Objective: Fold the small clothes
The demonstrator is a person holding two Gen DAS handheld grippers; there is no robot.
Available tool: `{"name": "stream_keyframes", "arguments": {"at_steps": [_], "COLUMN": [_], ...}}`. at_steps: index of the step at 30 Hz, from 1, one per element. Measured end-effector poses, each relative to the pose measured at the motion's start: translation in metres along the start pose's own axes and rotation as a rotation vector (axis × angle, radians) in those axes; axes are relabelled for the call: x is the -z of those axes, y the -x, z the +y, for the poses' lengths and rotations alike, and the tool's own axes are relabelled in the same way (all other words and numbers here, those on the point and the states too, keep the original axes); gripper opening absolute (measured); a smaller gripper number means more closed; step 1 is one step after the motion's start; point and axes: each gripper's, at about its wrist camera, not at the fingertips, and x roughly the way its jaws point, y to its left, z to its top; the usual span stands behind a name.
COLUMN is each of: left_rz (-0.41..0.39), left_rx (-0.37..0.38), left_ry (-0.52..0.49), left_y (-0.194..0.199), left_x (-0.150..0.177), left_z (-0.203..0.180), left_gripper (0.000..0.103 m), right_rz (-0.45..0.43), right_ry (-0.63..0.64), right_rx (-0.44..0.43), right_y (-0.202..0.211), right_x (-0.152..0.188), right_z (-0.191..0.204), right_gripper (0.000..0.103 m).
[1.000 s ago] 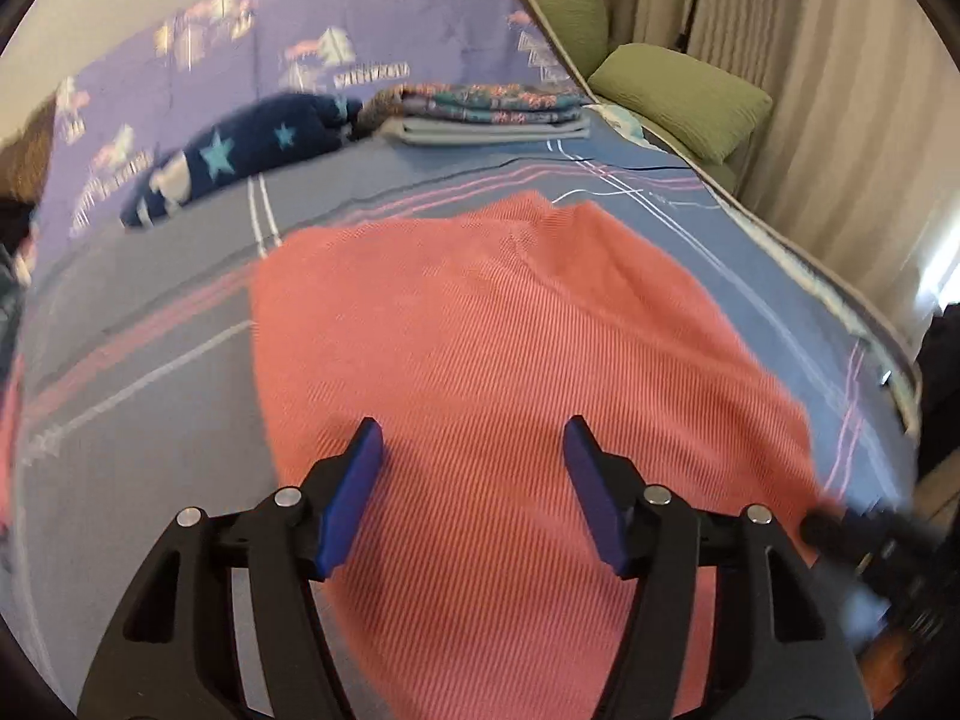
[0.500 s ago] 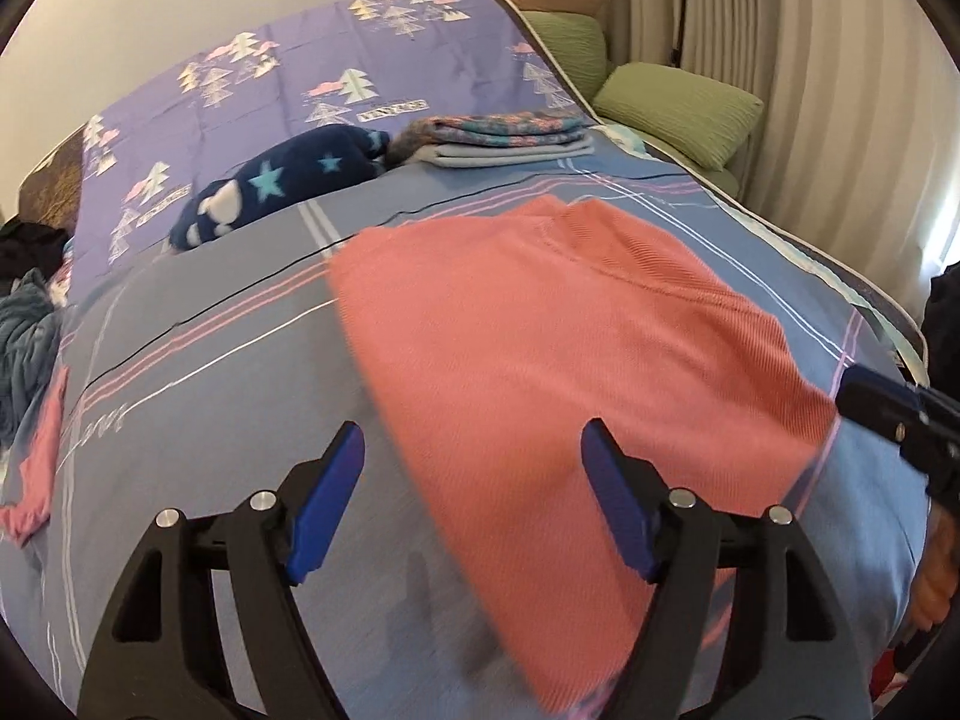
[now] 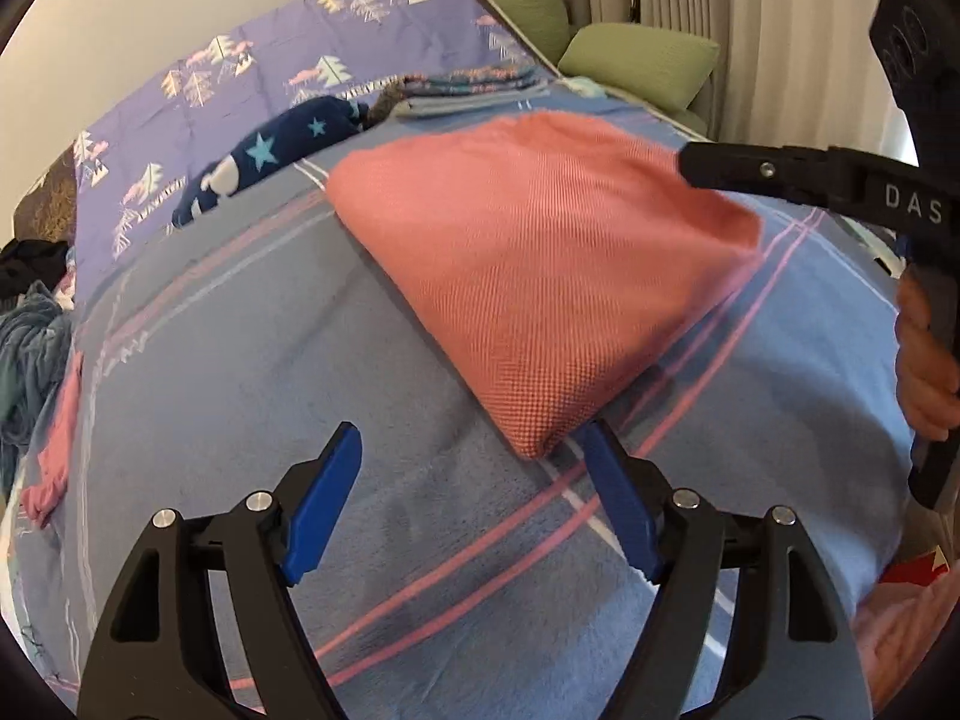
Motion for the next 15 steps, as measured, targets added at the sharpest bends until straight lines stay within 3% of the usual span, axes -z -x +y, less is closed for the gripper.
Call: {"name": "stream_keyframes", "arguments": {"at_steps": [2, 4, 7, 12, 15], "left_rz": [0.016, 0.020, 0.023, 0.009, -0.027], "left_rx": [-0.037, -0.047, -0.047, -0.044, 0.001], "left_ry": [0.019, 0.043, 0.049, 0.038, 0.055], "left_y": [-0.008, -0.011, -0.007, 0.003, 0.014], "left_x": [-0.001, -0.002, 0.002, 0.009, 0.008], "left_z": [0.001, 0.006, 0.012, 0.015, 0.019], "left_gripper": [0.077, 0.078, 0.080, 0.082, 0.081], "right_rz": [0.039, 0.119, 0.150, 0.152, 0.150], "right_ry": [-0.028, -0.097, -0.238, -0.046, -0.047], "right_rx": [0.036, 0.207, 0.148, 0.308, 0.306], "right_y": [-0.012, -0.030, -0.029, -0.029, -0.027], "right_x": [0.002, 0.007, 0.010, 0.010, 0.012], "right_z": [-0.009, -0.035, -0.062, -0.027, -0.024], "right_gripper": [0.025, 0.000, 0.000, 0.001, 0.005]}}
